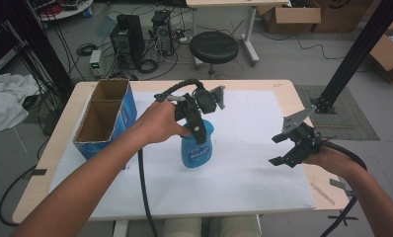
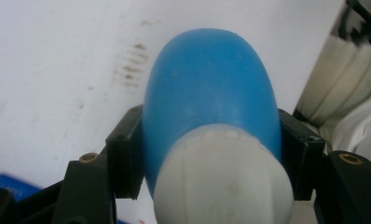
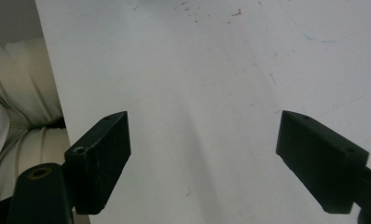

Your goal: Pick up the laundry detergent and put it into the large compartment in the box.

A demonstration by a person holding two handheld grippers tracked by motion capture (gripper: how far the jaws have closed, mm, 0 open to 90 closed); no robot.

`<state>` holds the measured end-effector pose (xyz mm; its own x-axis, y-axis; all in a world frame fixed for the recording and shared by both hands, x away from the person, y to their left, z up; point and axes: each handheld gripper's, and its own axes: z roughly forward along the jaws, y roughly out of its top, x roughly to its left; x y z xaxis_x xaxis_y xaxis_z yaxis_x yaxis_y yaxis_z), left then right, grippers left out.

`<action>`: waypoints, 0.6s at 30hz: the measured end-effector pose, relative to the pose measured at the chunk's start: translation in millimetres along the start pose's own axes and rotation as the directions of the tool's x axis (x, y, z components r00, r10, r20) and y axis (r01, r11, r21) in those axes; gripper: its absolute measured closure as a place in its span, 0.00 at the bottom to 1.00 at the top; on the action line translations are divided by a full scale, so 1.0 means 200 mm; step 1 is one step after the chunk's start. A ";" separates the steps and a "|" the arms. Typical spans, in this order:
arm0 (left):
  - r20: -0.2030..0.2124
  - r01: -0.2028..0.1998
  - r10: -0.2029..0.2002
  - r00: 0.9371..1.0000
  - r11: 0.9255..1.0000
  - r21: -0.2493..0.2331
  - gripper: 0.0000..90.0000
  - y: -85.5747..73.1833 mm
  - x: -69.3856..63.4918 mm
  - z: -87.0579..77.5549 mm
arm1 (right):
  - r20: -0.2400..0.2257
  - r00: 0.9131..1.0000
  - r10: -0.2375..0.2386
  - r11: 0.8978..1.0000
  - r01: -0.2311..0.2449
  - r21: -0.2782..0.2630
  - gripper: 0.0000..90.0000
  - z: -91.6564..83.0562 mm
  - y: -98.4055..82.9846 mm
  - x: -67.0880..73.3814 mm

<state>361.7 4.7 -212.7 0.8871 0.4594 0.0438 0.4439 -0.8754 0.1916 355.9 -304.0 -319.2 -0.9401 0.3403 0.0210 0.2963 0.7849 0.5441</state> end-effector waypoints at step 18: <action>-0.077 0.423 -0.424 0.902 0.905 -0.034 0.42 -0.08 0.22 -0.25 | -0.030 0.998 -0.054 0.999 0.054 0.001 0.19 0.02 0.06 -0.02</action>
<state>387.4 46.2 -164.2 0.6023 0.7976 0.0338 0.7729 -0.5931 0.2255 364.6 -294.4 -316.9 -0.9593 0.2818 0.0170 0.2454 0.8026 0.5437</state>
